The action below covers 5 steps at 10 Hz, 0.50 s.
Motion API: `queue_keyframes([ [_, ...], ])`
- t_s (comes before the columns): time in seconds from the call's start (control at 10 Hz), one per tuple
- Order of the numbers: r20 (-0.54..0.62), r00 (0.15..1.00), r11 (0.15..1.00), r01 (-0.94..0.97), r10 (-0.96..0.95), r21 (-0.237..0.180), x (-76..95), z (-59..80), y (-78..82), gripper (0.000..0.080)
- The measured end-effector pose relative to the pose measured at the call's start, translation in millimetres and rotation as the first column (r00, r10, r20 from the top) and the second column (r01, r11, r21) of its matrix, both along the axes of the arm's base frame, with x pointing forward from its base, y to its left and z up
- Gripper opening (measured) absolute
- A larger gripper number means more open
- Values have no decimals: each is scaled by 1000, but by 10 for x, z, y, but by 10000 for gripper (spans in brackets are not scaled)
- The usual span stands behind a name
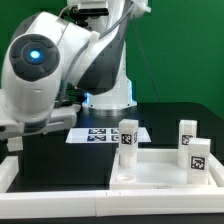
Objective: Assemble square table
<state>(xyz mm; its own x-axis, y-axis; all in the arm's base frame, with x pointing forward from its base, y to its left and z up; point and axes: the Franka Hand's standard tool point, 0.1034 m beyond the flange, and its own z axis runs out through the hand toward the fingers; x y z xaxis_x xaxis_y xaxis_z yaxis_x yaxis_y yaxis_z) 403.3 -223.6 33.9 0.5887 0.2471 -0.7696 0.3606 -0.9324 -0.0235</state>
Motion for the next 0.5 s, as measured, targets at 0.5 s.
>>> queue_keyframes([
  [0.5,6,1000,1000,21,-21,-16,-118,10,-140,649],
])
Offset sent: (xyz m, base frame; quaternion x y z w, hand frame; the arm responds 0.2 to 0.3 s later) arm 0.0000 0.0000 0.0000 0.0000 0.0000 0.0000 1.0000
